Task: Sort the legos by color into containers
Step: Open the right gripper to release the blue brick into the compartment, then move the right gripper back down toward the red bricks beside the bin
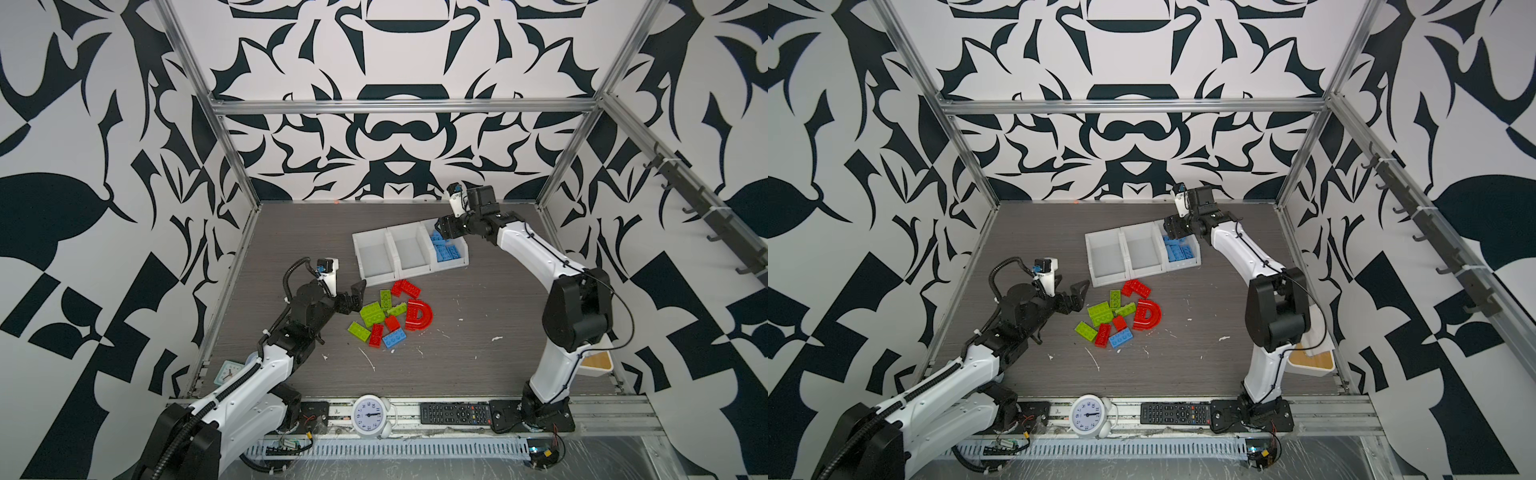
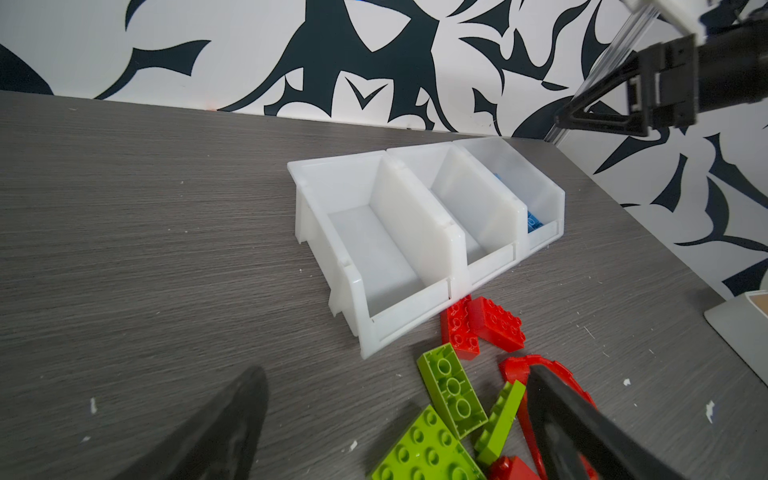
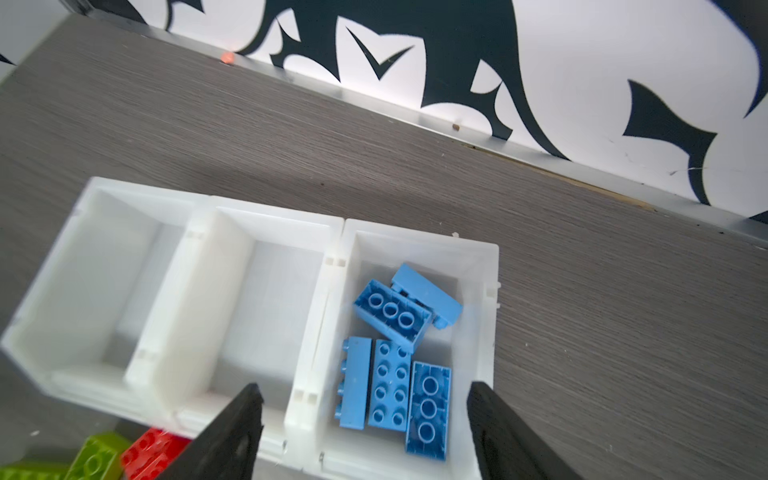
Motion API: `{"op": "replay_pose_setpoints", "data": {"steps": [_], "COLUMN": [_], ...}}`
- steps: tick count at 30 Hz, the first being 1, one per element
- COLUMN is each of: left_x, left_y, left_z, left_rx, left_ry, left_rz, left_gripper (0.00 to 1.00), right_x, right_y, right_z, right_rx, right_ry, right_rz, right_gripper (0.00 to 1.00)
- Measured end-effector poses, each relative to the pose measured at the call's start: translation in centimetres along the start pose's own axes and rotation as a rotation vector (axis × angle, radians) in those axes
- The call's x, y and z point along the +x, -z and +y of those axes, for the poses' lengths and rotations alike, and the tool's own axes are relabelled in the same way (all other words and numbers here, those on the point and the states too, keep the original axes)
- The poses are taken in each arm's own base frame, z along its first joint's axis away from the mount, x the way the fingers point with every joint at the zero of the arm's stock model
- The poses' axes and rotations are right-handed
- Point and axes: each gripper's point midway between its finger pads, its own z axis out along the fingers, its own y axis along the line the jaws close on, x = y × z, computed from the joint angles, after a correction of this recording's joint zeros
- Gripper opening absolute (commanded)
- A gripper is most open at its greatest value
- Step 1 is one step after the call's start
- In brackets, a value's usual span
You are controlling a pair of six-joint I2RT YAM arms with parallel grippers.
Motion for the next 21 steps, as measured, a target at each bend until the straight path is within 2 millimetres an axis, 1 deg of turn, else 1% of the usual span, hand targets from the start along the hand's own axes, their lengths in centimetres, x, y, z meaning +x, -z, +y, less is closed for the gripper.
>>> {"op": "replay_pose_setpoints", "data": {"steps": [3, 5, 7, 9, 12, 15, 17, 21], "left_x": [-0.1, -0.2, -0.2, -0.2, -0.2, -0.3, -0.3, -0.3], "left_y": [0.0, 0.1, 0.1, 0.1, 0.1, 0.1, 0.1, 0.1], "left_z": [0.1, 0.1, 0.2, 0.3, 0.4, 0.5, 0.5, 0.6], "left_rx": [-0.005, -0.009, -0.012, -0.017, -0.023, -0.029, -0.031, -0.036], "left_ry": [0.0, 0.0, 0.0, 0.0, 0.0, 0.0, -0.001, -0.001], "left_rz": [-0.004, -0.007, -0.007, -0.008, -0.01, -0.013, -0.013, -0.015], "left_gripper": [0.99, 0.99, 0.99, 0.99, 0.99, 0.99, 0.99, 0.99], "right_x": [-0.4, -0.5, 0.1, 1.7, 5.1, 8.0, 9.6, 11.4], "right_y": [3.5, 5.3, 6.5, 7.0, 6.8, 6.0, 5.3, 3.1], "right_z": [1.8, 3.0, 4.3, 6.3, 10.0, 12.8, 13.6, 13.9], "right_rx": [-0.062, -0.096, -0.124, -0.155, -0.213, -0.261, -0.277, -0.271], "right_ry": [-0.007, -0.002, 0.011, 0.038, 0.103, 0.157, 0.174, 0.193], "right_rz": [-0.068, -0.1, -0.11, -0.095, -0.031, 0.032, 0.072, 0.13], "right_gripper": [0.77, 0.75, 0.74, 0.74, 0.71, 0.69, 0.67, 0.66]}}
